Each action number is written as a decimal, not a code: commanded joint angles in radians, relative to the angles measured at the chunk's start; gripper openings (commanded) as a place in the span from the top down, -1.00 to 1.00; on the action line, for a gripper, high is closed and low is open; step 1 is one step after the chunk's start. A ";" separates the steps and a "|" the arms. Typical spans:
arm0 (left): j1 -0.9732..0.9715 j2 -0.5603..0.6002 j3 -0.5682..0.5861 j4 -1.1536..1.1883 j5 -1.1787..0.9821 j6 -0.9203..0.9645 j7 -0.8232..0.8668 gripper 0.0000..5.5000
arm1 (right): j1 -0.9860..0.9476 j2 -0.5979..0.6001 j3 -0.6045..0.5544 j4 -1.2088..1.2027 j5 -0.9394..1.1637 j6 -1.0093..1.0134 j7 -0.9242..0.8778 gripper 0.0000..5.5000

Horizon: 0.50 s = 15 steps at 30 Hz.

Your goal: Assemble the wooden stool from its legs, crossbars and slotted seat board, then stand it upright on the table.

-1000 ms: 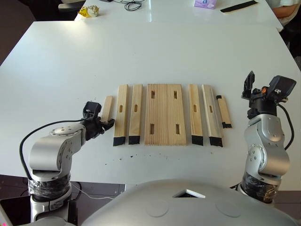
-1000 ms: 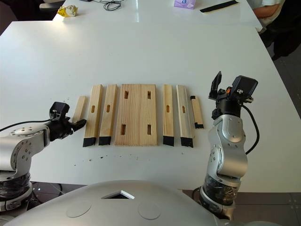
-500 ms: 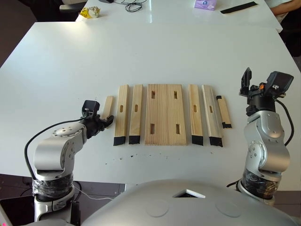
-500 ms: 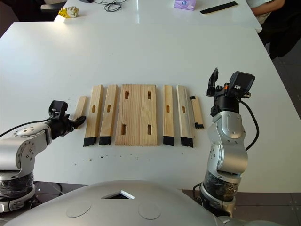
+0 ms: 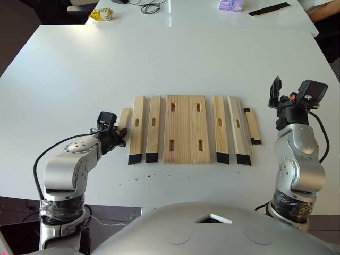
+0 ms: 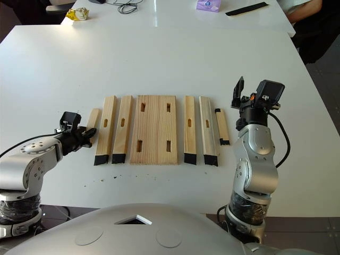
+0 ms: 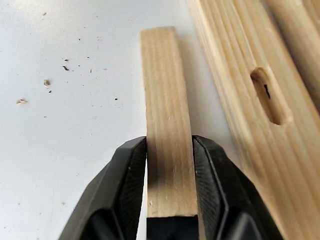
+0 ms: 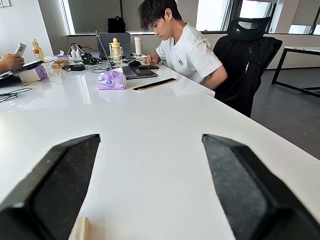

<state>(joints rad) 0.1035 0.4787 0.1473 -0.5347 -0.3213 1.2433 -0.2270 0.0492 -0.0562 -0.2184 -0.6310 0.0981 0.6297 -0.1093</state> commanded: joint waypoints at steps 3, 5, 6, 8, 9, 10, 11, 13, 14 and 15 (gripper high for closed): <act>0.027 0.022 -0.027 0.091 0.025 0.035 0.004 0.52 | 0.007 0.011 -0.001 -0.007 -0.004 0.000 -0.008 -0.36; 0.009 0.024 -0.023 0.098 0.023 0.036 0.004 0.52 | 0.005 0.015 0.004 -0.004 -0.006 -0.004 -0.012 -0.36; -0.005 0.023 -0.015 0.103 0.021 0.038 0.005 0.52 | 0.002 0.016 0.005 -0.003 -0.006 -0.004 -0.013 -0.36; -0.049 0.020 0.011 0.115 0.018 0.041 0.011 0.52 | -0.006 0.015 0.002 0.001 -0.005 -0.006 -0.012 -0.36; -0.079 0.019 0.026 0.119 0.018 0.041 0.015 0.52 | -0.010 0.012 0.000 0.004 -0.004 -0.008 -0.011 -0.36; -0.116 0.018 0.042 0.124 0.017 0.041 0.019 0.52 | -0.014 0.009 -0.004 0.006 -0.002 -0.009 -0.009 -0.36; -0.159 0.019 0.060 0.131 0.016 0.042 0.023 0.52 | -0.020 0.004 -0.007 0.010 -0.001 -0.011 -0.007 -0.36; -0.250 0.027 0.093 0.155 0.014 0.042 0.030 0.52 | -0.034 -0.012 -0.016 0.016 0.007 -0.016 0.008 -0.36; -0.308 0.040 0.110 0.176 0.017 0.022 0.033 0.52 | -0.044 -0.026 -0.029 0.020 0.019 -0.019 0.025 -0.36; -0.361 0.047 0.129 0.192 0.012 0.002 0.031 0.52 | -0.055 -0.039 -0.042 0.025 0.031 -0.027 0.042 -0.36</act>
<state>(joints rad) -0.1447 0.5001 0.2360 -0.3703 -0.3172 1.2750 -0.2007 0.0211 -0.0654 -0.2382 -0.6135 0.1089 0.6219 -0.0953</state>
